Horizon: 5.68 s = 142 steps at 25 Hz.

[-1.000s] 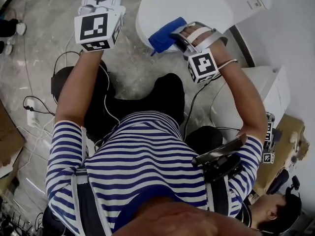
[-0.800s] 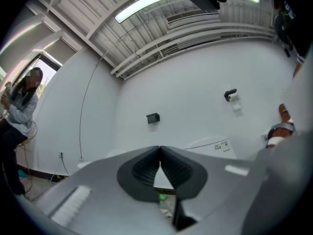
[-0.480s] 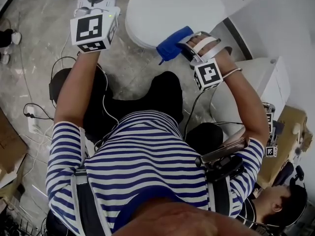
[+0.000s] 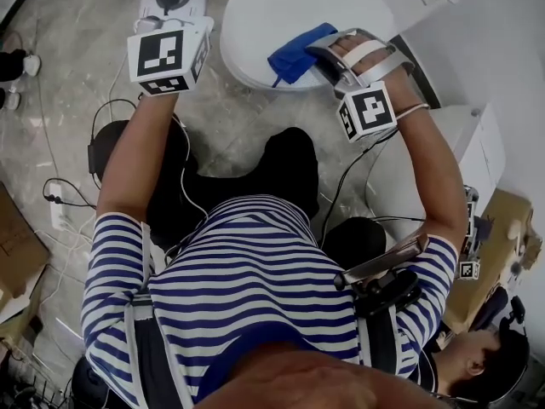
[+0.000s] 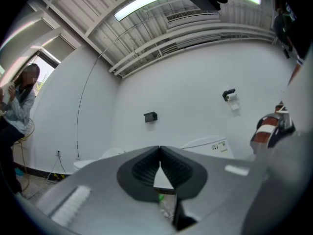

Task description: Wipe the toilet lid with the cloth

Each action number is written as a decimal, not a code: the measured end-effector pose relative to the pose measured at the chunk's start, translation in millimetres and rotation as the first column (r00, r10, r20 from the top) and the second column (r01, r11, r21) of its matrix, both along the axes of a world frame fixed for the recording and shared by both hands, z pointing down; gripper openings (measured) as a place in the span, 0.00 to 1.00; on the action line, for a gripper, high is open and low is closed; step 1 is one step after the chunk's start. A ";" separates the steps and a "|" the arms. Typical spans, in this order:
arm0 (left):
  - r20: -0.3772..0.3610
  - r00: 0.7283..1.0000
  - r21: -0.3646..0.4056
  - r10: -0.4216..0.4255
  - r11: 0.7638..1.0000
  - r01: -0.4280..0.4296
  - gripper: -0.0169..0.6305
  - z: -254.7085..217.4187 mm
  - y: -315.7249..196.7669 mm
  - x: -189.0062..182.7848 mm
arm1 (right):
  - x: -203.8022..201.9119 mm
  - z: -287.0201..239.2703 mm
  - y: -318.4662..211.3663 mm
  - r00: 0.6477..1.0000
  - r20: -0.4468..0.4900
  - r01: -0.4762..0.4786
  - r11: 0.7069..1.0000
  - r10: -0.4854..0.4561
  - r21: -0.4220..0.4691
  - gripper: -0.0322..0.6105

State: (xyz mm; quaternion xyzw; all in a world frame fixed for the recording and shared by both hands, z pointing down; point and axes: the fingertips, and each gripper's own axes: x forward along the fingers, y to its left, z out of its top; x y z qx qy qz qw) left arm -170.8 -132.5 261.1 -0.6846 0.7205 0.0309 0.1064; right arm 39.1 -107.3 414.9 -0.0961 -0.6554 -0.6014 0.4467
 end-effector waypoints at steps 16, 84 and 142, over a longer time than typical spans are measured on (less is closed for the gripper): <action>-0.015 1.000 0.010 -0.014 1.000 0.014 0.03 -4.1 4.8 -25.6 | -126.1 -2.2 -76.3 0.995 0.079 0.055 0.998 -0.057 0.025 0.13; 0.010 0.998 -0.018 0.058 0.998 -0.057 0.03 8.7 -25.1 31.8 | 39.5 -13.2 -78.0 1.000 0.015 -0.003 1.000 0.003 0.020 0.13; -0.030 0.995 -0.070 0.099 0.992 -0.101 0.03 24.9 -80.0 31.7 | -11.9 34.6 -145.2 1.000 -0.014 0.024 0.998 -0.025 -0.066 0.13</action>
